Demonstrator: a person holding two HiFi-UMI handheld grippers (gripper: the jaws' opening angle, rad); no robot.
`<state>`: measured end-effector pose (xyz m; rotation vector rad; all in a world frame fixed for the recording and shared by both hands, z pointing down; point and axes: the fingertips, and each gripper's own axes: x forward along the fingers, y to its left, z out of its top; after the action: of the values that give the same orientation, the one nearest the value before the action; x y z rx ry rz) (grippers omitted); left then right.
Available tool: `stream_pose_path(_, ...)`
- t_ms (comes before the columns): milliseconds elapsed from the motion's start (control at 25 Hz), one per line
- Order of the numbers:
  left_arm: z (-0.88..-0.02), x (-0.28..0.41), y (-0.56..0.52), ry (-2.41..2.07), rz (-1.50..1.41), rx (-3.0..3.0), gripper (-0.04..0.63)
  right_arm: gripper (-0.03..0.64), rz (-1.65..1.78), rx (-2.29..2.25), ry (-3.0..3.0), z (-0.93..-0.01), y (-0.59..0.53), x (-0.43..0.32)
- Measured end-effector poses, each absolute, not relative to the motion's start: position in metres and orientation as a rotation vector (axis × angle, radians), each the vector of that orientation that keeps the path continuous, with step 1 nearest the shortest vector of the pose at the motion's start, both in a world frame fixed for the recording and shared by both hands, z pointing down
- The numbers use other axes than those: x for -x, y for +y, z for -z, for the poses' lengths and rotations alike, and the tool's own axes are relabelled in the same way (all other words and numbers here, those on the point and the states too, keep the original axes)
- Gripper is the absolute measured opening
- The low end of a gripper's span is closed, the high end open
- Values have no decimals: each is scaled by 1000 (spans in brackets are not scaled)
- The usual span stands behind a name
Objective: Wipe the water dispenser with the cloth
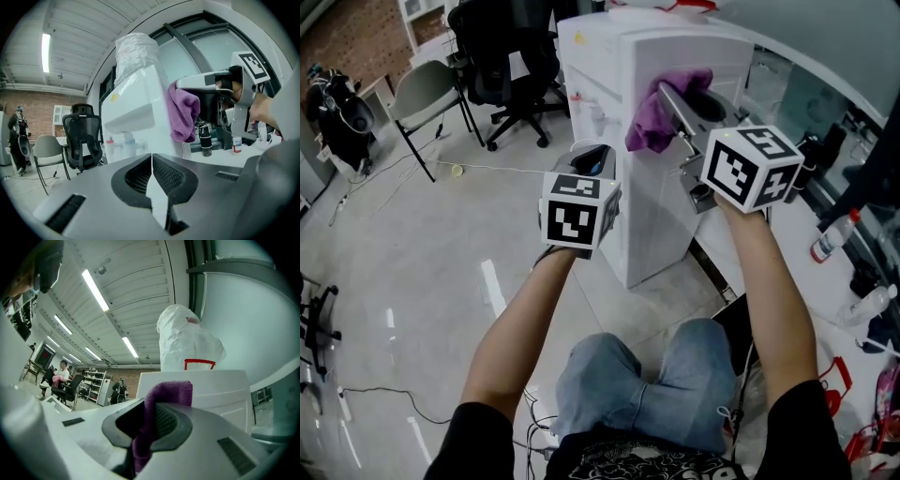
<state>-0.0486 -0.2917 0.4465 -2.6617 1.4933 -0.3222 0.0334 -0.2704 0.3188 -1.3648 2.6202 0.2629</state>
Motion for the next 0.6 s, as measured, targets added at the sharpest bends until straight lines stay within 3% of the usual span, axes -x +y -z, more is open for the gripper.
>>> stream_pose_path(600, -519, 50, -286, 1507, 430, 2715, 29, 32, -97, 1377, 2659, -414, -275, -39)
